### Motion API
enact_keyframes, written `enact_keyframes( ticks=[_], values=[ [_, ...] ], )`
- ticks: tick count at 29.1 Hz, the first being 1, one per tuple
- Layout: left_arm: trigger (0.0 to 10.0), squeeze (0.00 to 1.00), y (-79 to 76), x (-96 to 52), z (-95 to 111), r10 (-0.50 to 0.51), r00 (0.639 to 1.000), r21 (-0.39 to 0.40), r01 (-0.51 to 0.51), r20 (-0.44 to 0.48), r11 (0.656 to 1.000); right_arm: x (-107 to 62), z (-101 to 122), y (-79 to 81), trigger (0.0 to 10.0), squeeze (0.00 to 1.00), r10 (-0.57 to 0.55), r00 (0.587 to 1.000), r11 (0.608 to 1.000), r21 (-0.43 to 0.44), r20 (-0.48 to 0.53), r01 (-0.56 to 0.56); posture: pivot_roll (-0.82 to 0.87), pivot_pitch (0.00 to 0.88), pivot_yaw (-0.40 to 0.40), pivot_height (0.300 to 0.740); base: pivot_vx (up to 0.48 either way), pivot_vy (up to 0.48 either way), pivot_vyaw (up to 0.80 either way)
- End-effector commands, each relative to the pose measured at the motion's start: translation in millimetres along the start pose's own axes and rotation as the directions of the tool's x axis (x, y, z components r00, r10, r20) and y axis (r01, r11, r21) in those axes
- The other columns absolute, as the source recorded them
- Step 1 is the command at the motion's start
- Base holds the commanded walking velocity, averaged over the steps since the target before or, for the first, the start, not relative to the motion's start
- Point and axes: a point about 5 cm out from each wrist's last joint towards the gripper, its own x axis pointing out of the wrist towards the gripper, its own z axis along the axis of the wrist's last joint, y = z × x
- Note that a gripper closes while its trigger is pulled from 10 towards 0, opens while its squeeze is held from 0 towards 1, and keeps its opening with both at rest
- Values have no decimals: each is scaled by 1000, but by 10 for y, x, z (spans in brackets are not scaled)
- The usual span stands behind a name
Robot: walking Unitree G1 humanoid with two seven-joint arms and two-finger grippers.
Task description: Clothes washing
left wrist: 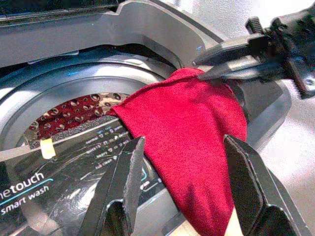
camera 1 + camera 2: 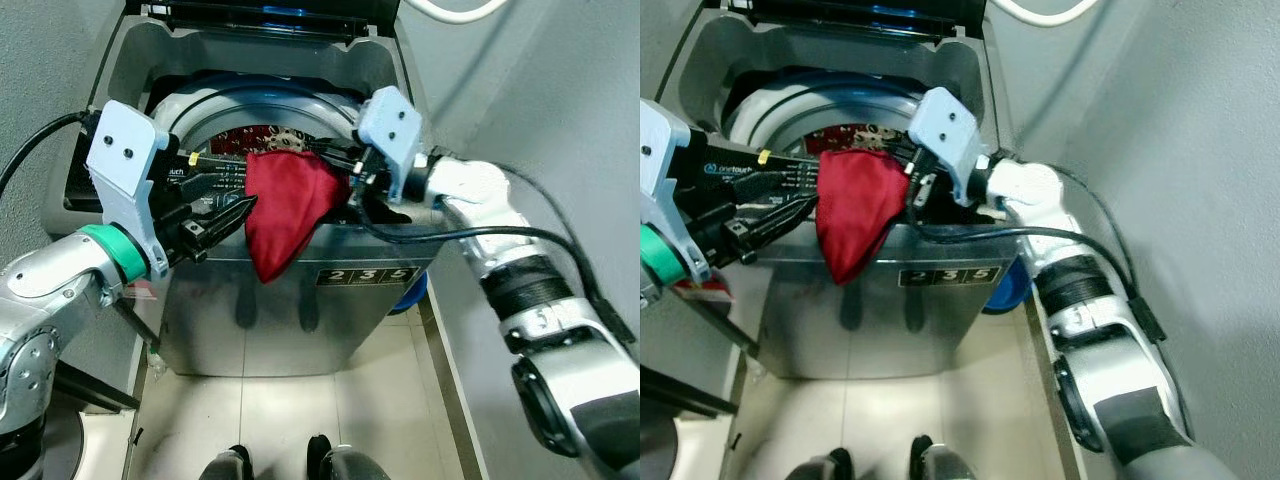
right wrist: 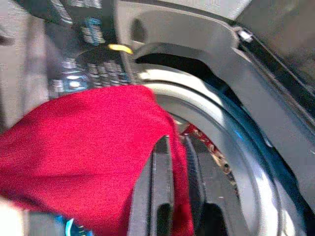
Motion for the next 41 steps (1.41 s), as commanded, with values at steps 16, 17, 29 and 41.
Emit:
enact_keyframes(
  ticks=[16,17,29,41],
  values=[
    [10000,0,-48,6,-22,-16,1000,7,16,-4,1000,117,-212,331,10000,0,159,984,982,117,-78,-149,60,180,-36,740,0,0,0],
    [10000,0,-49,6,-21,-15,1000,7,15,-3,1000,119,-236,342,10000,0,163,983,981,123,-88,-152,60,180,-36,740,0,0,0],
    [10000,0,-73,0,-55,-20,1000,1,20,-13,1000,125,-318,388,0,0,168,979,975,166,-114,-148,60,171,-38,740,0,0,0],
    [10000,0,-68,0,-71,-14,1000,-1,14,-16,1000,182,-266,315,0,0,94,992,981,180,-80,-78,63,163,-38,740,0,0,0]
  ],
)
